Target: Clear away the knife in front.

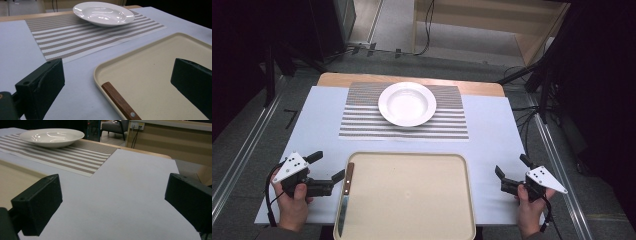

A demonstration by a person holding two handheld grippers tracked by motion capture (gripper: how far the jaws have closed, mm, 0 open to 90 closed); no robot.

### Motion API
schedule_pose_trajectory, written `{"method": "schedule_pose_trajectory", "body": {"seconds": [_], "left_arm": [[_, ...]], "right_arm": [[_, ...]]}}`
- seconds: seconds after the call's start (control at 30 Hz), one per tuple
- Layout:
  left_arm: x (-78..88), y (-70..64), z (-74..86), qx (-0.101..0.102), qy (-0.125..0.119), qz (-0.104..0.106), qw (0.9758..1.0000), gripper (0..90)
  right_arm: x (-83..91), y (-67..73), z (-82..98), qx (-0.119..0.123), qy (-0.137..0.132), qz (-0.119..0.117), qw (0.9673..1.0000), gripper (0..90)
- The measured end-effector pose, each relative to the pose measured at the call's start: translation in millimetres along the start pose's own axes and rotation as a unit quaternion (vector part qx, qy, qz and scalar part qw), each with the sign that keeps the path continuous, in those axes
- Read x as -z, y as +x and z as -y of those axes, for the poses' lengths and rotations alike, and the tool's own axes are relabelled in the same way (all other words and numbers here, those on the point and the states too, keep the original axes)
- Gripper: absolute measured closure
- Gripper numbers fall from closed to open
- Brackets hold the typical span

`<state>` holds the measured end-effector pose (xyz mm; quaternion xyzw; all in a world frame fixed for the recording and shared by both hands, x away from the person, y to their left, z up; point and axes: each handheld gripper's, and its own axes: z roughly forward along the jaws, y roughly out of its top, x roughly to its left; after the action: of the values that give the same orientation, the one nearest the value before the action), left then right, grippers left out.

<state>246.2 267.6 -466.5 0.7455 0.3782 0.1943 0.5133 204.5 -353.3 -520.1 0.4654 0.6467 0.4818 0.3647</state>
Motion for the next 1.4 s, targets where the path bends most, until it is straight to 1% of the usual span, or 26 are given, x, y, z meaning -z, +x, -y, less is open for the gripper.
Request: {"method": "schedule_pose_trajectory", "body": {"seconds": [0.57, 0.63, 0.83, 1.07, 1.4], "left_arm": [[17.7, 25.5, 5.3, 0.020, -0.011, -0.028, 0.9993, 0.0], [19.5, 28.2, 5.9, 0.022, -0.012, -0.028, 0.9993, 0.0], [25.2, 36.2, 8.7, 0.028, -0.015, -0.037, 0.9988, 0.0], [30.0, 44.1, 12.0, 0.033, -0.017, -0.043, 0.9984, 0.0], [38.5, 56.4, 16.7, 0.044, -0.021, -0.056, 0.9972, 0.0]], "right_arm": [[-0.1, 0.1, 0.0, 0.000, 0.000, 0.000, 1.0000, 0.0], [-0.2, 0.1, 0.0, 0.000, 0.000, 0.000, 1.0000, 0.0], [-0.1, 0.0, 0.0, 0.000, 0.000, 0.000, 1.0000, 0.0], [-0.1, 0.0, 0.0, -0.001, 0.000, 0.000, 1.0000, 0.0], [0.0, 0.2, 0.0, -0.003, 0.001, 0.000, 1.0000, 0.0]]}}
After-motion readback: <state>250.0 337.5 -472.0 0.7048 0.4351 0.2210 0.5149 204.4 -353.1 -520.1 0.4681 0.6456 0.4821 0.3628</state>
